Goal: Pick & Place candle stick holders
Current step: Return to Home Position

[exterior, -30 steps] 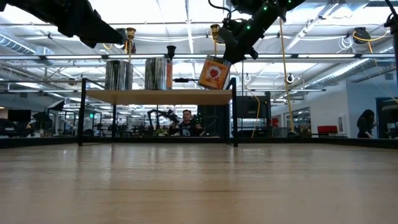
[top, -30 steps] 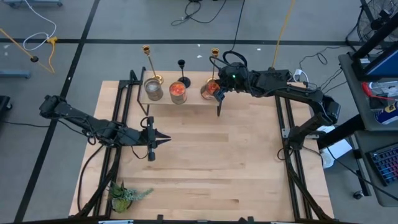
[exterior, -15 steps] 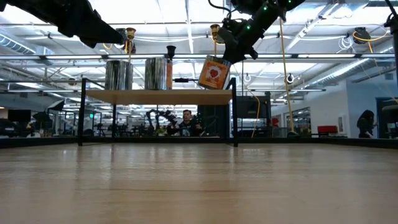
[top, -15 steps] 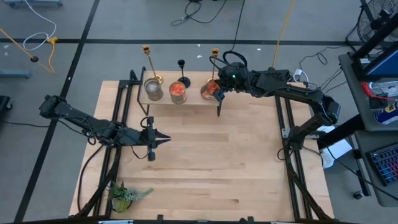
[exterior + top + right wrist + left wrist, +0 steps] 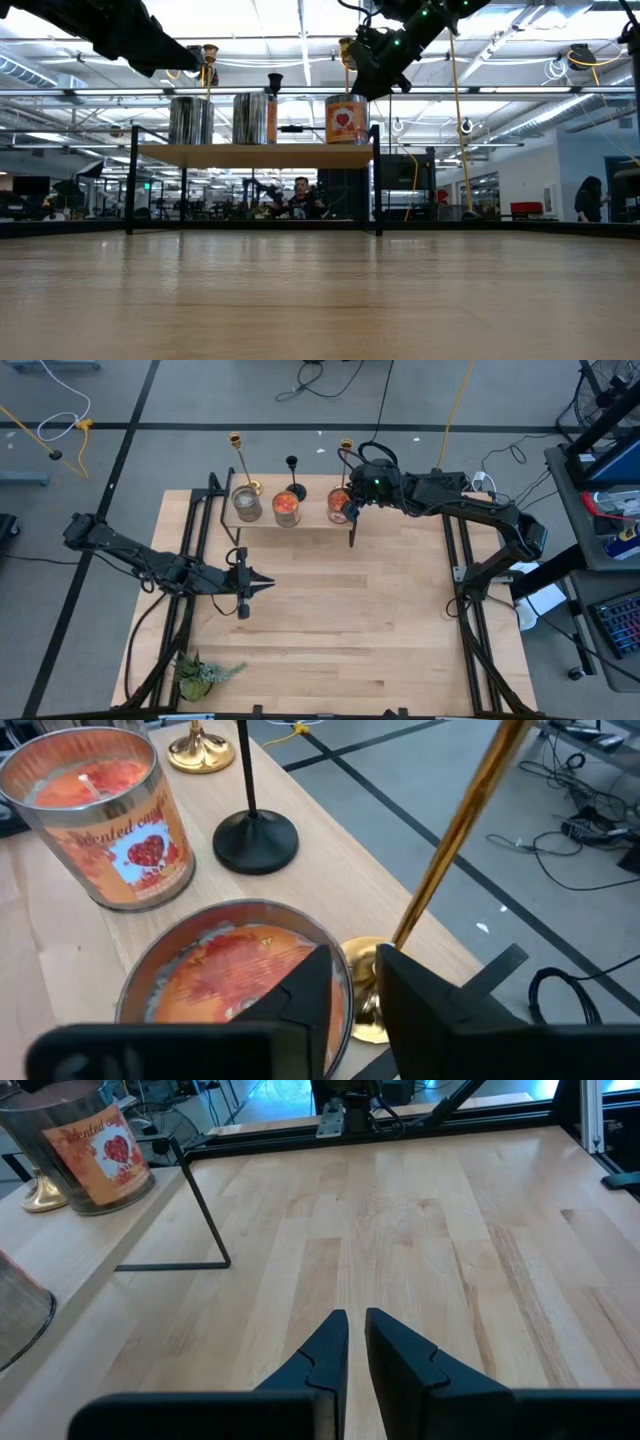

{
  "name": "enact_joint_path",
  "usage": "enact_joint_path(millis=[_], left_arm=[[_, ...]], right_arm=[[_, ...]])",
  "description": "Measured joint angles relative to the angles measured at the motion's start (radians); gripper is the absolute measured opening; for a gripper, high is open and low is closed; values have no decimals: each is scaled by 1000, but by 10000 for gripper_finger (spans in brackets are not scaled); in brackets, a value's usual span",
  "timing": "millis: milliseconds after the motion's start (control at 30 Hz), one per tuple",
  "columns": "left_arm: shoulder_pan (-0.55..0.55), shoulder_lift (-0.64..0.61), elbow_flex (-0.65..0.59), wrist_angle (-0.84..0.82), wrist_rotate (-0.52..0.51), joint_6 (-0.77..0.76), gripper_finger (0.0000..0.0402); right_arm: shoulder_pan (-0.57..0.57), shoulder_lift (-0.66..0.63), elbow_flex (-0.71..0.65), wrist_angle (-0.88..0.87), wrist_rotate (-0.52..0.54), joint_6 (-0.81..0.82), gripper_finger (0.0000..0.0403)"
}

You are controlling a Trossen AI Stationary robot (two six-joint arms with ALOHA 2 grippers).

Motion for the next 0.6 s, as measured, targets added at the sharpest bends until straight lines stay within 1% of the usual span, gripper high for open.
enact_joint_path(millis=[133,300,467,600], left_arm=[[0,0,0,0,0,0,47],[0,0,0,0,0,0,47],[0,0,0,0,0,1,47],[-8,-1,0,0,-3,-4,47]], right_arm=[[0,0,0,3,-1,-3,89],[23,-16,0,-5,-28,-7,90],[62,-66,0,-9,-26,-71,91],[88,-129,0,-11,-26,-81,91]])
